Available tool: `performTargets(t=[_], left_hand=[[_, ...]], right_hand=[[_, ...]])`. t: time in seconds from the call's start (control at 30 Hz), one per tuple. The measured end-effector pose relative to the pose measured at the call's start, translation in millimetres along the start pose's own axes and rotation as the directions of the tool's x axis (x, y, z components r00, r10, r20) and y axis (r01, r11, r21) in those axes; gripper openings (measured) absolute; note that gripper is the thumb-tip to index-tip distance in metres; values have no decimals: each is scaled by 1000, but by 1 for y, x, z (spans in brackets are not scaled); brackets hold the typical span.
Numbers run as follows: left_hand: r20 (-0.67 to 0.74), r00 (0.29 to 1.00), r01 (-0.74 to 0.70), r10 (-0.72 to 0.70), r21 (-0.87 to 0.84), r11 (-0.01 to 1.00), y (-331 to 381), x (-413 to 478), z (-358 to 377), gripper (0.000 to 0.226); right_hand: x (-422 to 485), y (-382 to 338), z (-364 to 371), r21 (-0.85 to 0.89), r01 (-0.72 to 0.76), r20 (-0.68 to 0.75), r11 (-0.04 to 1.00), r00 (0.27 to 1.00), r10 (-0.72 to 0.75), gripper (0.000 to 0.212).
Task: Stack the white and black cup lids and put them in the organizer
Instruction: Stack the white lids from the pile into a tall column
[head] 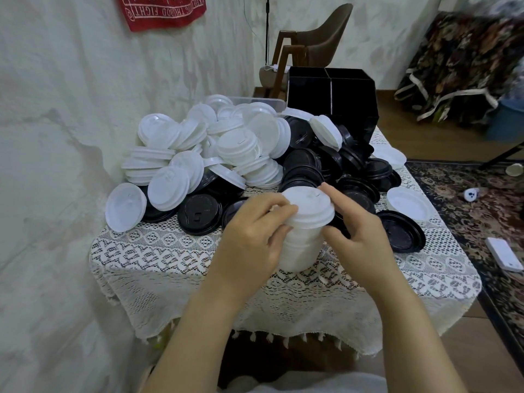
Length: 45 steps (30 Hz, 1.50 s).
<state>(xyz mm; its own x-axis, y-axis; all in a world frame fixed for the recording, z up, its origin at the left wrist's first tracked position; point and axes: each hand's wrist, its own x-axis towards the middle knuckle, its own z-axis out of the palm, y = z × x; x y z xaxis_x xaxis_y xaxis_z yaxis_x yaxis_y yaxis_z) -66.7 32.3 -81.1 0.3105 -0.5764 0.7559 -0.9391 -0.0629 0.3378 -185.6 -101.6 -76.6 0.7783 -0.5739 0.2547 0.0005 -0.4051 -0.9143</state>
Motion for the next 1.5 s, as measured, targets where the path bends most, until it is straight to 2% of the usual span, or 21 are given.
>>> performTargets(t=[0.1,0.2,0.27,0.33,0.37,0.43,0.47,0.53,0.6,0.67,0.77,0.97,1.13,1.27,1.37,1.43,1.5], left_hand=[[-85,996,22,-22,4,1000,-3,2,-3,25],[-168,981,88,-97,-61,994,-3,5,-2,29],[-192,962,167,-194,-150,975,1,7,-2,32],[-149,922,292,-358,-340,894,6,10,-4,33],[-89,881,370,-464,-482,794,11,12,-6,32],[59,770,459,-635,-743,487,19,17,-9,25],[125,717,463,-686,-821,334,23,19,-11,24],[232,654,433,-720,-896,104,26,22,-13,27],[308,651,378,-694,-924,-56,25,24,-15,27],[346,653,356,-674,-925,-131,25,25,-17,34],[352,623,386,-698,-915,-116,25,27,-18,39],[329,591,440,-737,-897,-47,20,26,-17,33],[375,636,523,-675,-852,18,16,26,-20,35],[391,673,575,-628,-811,112,14,28,-20,35],[338,675,559,-656,-814,156,14,28,-18,30],[286,674,585,-681,-769,256,11,26,-18,31],[279,682,636,-676,-682,361,6,23,-18,37]], right_hand=[[-1,-1,0,101,30,-22,994,999,-28,55],[-2,-1,1,180,74,-38,981,997,-68,46],[-1,-1,1,200,113,-79,973,992,-99,50],[0,0,1,177,190,-137,966,976,-167,49],[0,0,2,157,230,-159,960,966,-206,45],[1,-2,7,121,296,-194,947,943,-270,40],[1,-3,10,106,323,-210,940,932,-297,40],[2,-6,16,81,376,-234,923,908,-349,41],[2,-7,18,43,418,-233,907,887,-398,41],[2,-6,19,15,437,-218,899,879,-423,43],[3,-4,19,9,428,-189,904,888,-419,45],[3,-3,13,18,360,-108,933,928,-357,52],[0,-7,10,63,256,52,965,964,-259,75],[-1,-10,9,-55,266,148,963,955,-255,84],[0,-4,11,-81,257,31,963,966,-255,72],[2,3,10,-99,211,-94,972,971,-221,69],[1,7,9,-98,140,-139,985,978,-153,70]])
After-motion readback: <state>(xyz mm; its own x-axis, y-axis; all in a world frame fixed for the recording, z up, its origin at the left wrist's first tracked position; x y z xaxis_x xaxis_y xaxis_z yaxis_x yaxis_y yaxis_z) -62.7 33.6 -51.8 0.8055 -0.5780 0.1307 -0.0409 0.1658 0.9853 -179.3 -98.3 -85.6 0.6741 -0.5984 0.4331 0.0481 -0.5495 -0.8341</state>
